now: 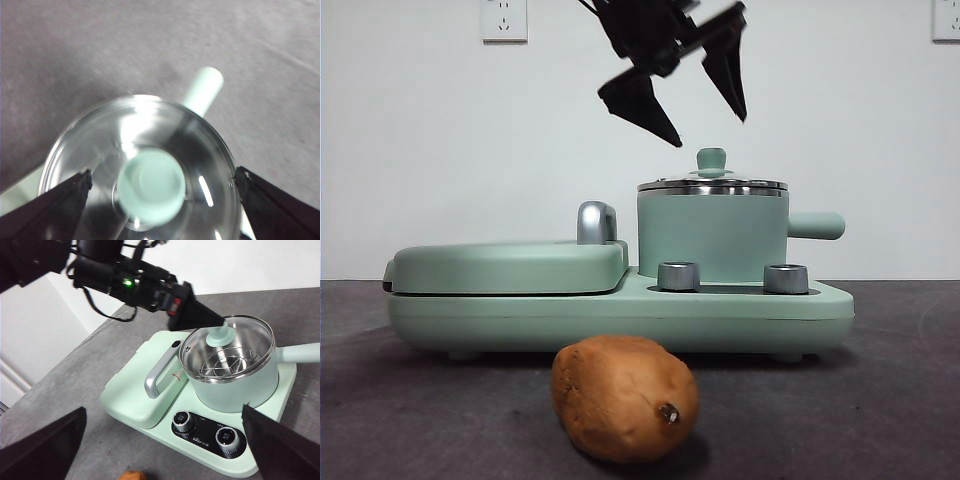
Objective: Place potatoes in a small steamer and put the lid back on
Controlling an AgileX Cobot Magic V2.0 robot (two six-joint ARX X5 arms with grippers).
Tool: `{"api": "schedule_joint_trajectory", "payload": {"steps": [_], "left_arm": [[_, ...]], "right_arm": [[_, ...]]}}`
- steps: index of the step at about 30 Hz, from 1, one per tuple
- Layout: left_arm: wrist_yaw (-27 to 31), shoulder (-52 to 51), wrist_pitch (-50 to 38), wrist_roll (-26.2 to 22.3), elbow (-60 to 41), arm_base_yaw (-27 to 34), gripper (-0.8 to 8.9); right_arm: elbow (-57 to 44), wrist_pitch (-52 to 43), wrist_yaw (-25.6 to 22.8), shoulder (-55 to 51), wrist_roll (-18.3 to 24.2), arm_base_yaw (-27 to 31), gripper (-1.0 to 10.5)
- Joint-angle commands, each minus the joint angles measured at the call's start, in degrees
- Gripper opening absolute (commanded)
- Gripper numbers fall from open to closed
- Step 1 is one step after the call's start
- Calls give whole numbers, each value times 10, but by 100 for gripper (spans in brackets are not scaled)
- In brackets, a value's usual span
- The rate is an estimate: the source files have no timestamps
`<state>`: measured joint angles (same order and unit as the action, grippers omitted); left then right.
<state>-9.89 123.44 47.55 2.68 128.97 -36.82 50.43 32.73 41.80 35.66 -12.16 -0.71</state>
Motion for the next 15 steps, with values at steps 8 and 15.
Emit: {"api": "schedule_joint_trajectory", "payload": {"steps": [8,15], "left_arm": [[22,41,-3,-19,29,-17,427],[46,44,10,-27,29,-32,365]], "right_arm": [[10,-4,1,2,6,0,497],[10,-4,1,2,6,0,497]]}}
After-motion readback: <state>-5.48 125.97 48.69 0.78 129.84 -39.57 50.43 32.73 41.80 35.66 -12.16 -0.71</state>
